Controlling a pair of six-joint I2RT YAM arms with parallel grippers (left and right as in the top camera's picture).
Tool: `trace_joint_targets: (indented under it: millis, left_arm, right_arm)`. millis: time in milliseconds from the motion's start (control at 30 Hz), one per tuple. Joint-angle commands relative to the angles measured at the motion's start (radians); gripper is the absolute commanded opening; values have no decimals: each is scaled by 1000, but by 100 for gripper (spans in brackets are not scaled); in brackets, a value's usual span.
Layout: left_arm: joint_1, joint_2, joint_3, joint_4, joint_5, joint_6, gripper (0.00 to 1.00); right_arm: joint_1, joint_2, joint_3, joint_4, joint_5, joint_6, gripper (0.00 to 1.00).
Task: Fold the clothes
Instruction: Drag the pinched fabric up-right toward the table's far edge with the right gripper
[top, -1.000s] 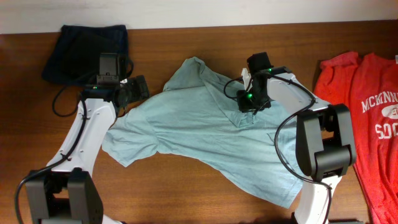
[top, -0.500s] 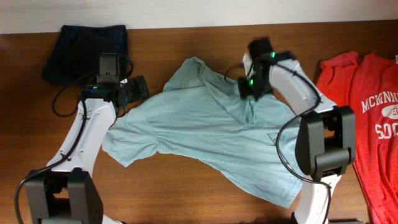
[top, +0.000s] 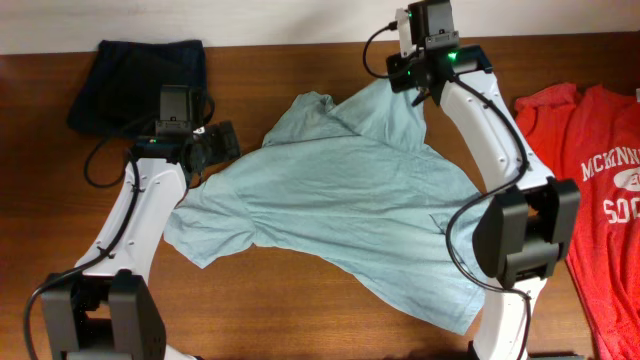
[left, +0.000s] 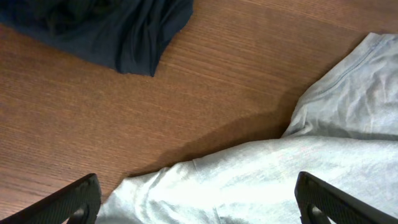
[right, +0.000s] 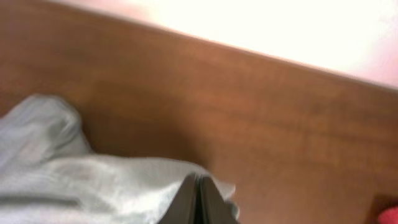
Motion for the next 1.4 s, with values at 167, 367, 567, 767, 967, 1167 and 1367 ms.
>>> trace_joint_targets:
  millis: [167, 367, 567, 767, 967, 1167, 1367]
  left_arm:
    - [1, -4, 5, -1, 4, 2, 99]
    - [1, -4, 5, -1, 4, 2, 99]
    - [1, -4, 5, -1, 4, 2, 99]
    - [1, -4, 5, -1, 4, 2, 99]
    - [1, -4, 5, -1, 4, 2, 99]
    - [1, -4, 5, -1, 4, 2, 99]
    - [1, -4, 5, -1, 4, 2, 99]
  right_arm:
    - [-109, 103, 12, 294, -20, -84, 4]
    - [-124, 245, 12, 509, -92, -117, 4]
    - [-121, 383, 12, 760, -100, -113, 25]
    - [-121, 352, 31, 878, 0, -106, 63]
    - [-127, 137, 33, 615, 119, 14, 93]
    - [-166, -16, 32, 108, -89, 108, 51]
    - [-174, 127, 21, -3, -133, 100, 4]
